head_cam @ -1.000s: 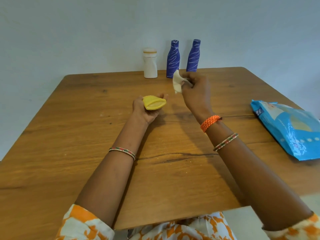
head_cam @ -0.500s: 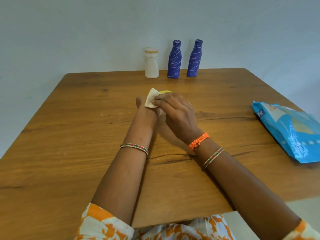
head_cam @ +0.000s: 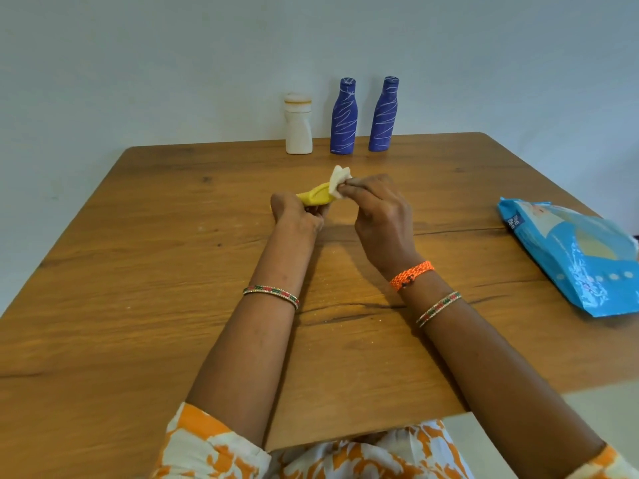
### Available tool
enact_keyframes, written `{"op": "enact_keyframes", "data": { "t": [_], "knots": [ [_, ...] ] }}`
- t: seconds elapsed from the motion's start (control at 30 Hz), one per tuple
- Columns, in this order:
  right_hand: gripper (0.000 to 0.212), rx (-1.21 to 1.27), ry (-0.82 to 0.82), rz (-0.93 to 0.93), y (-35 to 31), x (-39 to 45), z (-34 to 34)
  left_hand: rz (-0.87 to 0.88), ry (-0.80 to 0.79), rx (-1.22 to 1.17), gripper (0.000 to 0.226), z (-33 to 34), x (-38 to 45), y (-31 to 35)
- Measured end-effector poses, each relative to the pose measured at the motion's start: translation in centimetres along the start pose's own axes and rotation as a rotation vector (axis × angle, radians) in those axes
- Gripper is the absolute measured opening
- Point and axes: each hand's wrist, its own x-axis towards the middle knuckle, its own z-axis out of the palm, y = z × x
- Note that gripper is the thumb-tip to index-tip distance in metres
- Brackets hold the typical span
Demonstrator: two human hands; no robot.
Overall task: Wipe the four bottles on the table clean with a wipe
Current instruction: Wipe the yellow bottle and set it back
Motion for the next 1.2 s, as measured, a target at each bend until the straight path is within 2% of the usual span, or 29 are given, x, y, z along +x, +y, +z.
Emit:
{"op": "enact_keyframes", "data": {
  "t": [0.1, 0.2, 0.37, 0.5, 0.6, 0.77, 0.87, 0.93, 1.03, 1.13, 1.2],
  "knots": [
    [0.021, 0.035, -0.038, -0.021, -1.4, -0.2, 0.2, 0.025, -0.018, -0.061, 0.032, -0.3, -0.6, -0.2],
    [0.023, 0.120, -0.087, -0.067, -2.8, -0.5, 0.6, 0.054, -0.037, 0.085, 0.036, -1.0, -0.3, -0.6],
    [0.023, 0.020, -0.083, 0.079, -0.1, -0.3, -0.3, 0.059, 0.039, 0.035, 0.028, 0.0, -1.3, -0.1],
    [0.022, 0.091, -0.123, -0.022, -2.5, -0.8, 0.4, 0.053, -0.048, 0.062, 0.038, -0.9, -0.5, -0.5],
    [0.022, 0.071, -0.133, -0.038, -1.5, -0.6, 0.2, 0.048, -0.023, -0.023, 0.032, -0.7, -0.9, -0.3],
    [0.026, 0.013, -0.129, 0.237, 0.4, -0.4, -0.8, 0.037, -0.028, -0.112, 0.028, 0.0, -1.4, -0.6],
    [0.024, 0.086, -0.002, 0.418, 0.5, -0.1, -0.9, 0.037, -0.039, -0.115, 0.027, -0.1, -1.4, -0.8],
    [0.023, 0.149, 0.030, 0.464, -0.1, -0.1, -0.8, 0.055, -0.040, -0.096, 0.029, -0.3, -1.5, -0.9],
    [0.023, 0.205, -0.049, 0.369, -1.6, -0.6, -0.2, 0.074, -0.005, -0.031, 0.032, -0.1, -1.3, -0.7],
    [0.026, 0.177, -0.123, 0.136, -2.4, -1.0, -0.1, 0.056, -0.040, -0.075, 0.035, -0.7, -1.1, -0.8],
    [0.024, 0.197, -0.145, -0.013, -2.7, -1.2, -0.1, 0.078, -0.088, 0.029, 0.048, -1.4, -1.0, -1.3]
  ]
}}
